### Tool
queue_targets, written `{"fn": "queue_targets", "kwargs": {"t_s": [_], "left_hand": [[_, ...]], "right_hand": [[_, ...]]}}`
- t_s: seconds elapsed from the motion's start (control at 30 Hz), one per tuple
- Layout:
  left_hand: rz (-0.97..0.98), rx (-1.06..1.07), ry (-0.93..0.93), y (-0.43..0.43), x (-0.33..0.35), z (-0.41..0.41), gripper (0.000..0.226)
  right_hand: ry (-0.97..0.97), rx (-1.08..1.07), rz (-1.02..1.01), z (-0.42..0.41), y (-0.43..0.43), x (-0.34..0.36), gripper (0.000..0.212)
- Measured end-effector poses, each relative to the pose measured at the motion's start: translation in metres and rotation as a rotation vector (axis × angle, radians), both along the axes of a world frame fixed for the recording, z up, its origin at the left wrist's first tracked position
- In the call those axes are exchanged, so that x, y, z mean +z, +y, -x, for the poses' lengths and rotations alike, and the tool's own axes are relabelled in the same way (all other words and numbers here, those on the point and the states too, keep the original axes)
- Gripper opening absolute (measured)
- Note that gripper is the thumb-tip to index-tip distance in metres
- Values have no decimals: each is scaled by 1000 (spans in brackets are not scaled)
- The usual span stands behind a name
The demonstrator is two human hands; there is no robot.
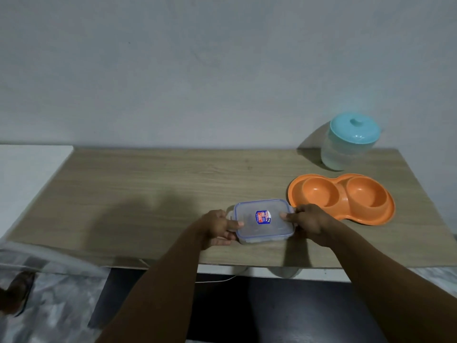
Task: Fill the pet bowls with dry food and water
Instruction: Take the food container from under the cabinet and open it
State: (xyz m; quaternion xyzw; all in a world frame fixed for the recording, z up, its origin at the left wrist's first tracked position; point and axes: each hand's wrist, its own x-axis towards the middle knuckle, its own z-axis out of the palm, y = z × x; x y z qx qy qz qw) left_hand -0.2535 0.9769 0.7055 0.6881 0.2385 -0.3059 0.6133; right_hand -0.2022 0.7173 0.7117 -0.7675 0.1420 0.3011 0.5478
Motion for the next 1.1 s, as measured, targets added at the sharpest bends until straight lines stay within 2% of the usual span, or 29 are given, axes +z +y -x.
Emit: {"fn": "queue_targets", "kwargs": {"t_s": [0.13, 0.23, 0.3, 0.37, 0.43, 0.53, 0.6, 0.67, 0.73, 0.8, 0.87, 0.97, 1.1], "left_hand": [[-154, -30, -138, 3, 1, -9, 23], [-192, -79, -141, 3, 6, -10, 28], [-200, -101, -142, 5, 9, -13, 42], [-187, -133, -168, 3, 15, -24, 67], [-188, -189, -204, -4, 22, -41, 76], [-200, -276, -229, -18, 29, -58, 60], [-257, -368, -225, -24, 25, -59, 43], [-315, -392, -207, -21, 18, -56, 40], [-298, -350, -145, -15, 17, -47, 46], [-222, -265, -66, -11, 14, -37, 41], [-105, -167, 5, -9, 16, -25, 29], [102, -28, -1, -12, 12, -12, 29], [25, 60, -99, -16, 14, -4, 25]], "right_hand": [[-53, 51, 81, -5, -1, -2, 37], [-97, 94, 161, -5, 1, 2, 42], [-160, 127, 231, -5, 5, 5, 39], [-222, 167, 293, -6, 7, 10, 37], [-282, 237, 337, -10, 8, 15, 35], [-412, 304, 387, -17, 13, 20, 36], [-496, 223, 381, -18, 19, 20, 39], [-532, 76, 329, -12, 23, 19, 41], [-495, -12, 290, -1, 25, 14, 42], [-373, -36, 258, 13, 26, 7, 39], [-226, -61, 160, 25, 29, -1, 34], [-67, -116, 11, 33, 34, -5, 45], [3, -158, -26, 30, 41, 4, 47]]}}
